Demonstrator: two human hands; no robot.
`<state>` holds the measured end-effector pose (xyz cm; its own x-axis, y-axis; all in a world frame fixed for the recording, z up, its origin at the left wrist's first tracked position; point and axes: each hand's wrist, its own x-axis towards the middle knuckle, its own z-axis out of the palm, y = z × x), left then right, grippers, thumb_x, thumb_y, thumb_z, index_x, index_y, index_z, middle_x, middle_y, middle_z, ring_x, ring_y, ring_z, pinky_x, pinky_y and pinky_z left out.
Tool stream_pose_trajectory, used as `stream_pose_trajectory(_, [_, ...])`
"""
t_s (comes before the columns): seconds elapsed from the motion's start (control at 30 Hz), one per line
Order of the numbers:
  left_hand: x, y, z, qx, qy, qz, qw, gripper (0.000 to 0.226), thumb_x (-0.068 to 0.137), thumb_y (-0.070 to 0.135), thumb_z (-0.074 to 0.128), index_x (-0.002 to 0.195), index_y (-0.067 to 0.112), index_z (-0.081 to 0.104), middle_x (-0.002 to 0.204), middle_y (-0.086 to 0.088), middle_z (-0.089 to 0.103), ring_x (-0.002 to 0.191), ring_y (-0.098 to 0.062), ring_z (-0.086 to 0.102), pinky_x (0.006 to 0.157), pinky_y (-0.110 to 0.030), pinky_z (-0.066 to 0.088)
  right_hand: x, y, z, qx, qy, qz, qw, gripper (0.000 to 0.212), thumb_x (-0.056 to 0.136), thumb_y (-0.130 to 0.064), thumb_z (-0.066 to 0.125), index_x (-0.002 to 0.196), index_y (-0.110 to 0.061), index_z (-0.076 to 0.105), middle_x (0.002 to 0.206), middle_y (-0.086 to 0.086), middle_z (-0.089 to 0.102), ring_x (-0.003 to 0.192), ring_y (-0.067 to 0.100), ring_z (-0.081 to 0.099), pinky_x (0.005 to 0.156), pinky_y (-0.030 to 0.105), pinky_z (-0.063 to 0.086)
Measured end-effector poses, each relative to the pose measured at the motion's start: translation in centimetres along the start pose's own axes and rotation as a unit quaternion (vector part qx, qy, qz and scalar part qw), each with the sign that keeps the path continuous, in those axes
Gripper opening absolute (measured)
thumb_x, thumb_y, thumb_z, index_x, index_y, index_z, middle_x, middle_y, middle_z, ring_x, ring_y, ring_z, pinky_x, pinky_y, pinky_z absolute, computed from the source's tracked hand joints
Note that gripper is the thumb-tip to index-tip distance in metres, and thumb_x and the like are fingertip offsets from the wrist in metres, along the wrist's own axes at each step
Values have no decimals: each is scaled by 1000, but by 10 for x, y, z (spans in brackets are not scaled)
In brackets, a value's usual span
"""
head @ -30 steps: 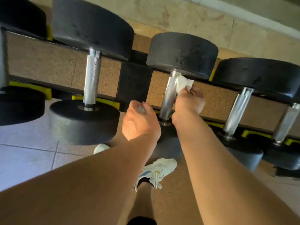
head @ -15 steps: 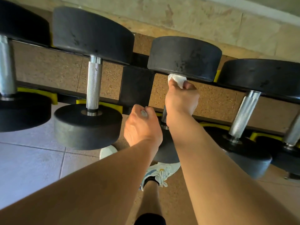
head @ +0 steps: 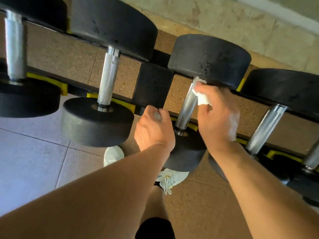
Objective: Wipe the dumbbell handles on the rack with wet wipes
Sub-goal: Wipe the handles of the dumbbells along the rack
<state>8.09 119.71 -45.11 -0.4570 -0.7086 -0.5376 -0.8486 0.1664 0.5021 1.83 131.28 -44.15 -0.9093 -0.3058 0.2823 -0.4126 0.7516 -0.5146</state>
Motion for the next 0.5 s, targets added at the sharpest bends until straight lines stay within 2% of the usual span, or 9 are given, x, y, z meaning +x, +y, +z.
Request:
stream_pose_trajectory(0.07, [0,0,0,-10,1,-1,1000,22,98,38,44,81,27,52,67,10,53,63,-4,48,67,-31,38,13,13,4,-28,-74,-101,992,31,88,5,52,109,-3,73,117,11,71,116,24,64,101,34,51])
stream_pose_trajectory(0.17, [-1,-1,-1,-15,3,0,1000,21,98,38,44,83,27,53,69,10,54,67,-11,52,68,-31,39,15,24,10,-113,-233,-214,942,38,84,7,58,119,-1,69,134,15,62,137,30,47,114,49,38])
stream_pose_trajectory(0.23, [-1,-1,0,-20,6,2,1000,20,98,39,44,85,27,54,70,10,54,71,-14,54,69,-32,40,7,30,2,-131,-317,-260,903,44,89,3,52,132,-2,60,146,14,52,146,28,34,120,46,27])
stream_pose_trajectory(0.27, [-2,-2,0,-24,9,2,1000,20,98,39,44,85,27,54,71,10,55,72,-15,55,69,-32,41,4,32,-4,-127,-344,-276,888,47,89,3,51,135,-4,57,147,13,51,145,27,35,120,45,28])
stream_pose_trajectory(0.37, [-3,-2,0,-36,21,-7,999,20,97,39,45,84,27,54,71,9,54,70,-14,53,67,-32,37,4,31,-17,-64,-360,-297,882,44,86,3,64,127,-10,59,137,15,59,133,31,52,104,47,49])
stream_pose_trajectory(0.43, [-4,-3,1,-49,29,-7,998,20,97,39,45,82,27,53,71,9,54,69,-10,52,66,-33,41,13,26,-16,-18,-294,-331,896,28,91,-1,63,118,-6,65,130,16,64,128,30,57,102,44,51])
stream_pose_trajectory(0.5, [-4,-4,1,-66,34,-6,997,20,97,39,45,81,28,52,71,8,55,70,-9,55,69,-38,49,27,28,-7,-30,-227,-338,913,19,95,-4,62,113,-5,70,130,15,65,130,27,54,107,42,47])
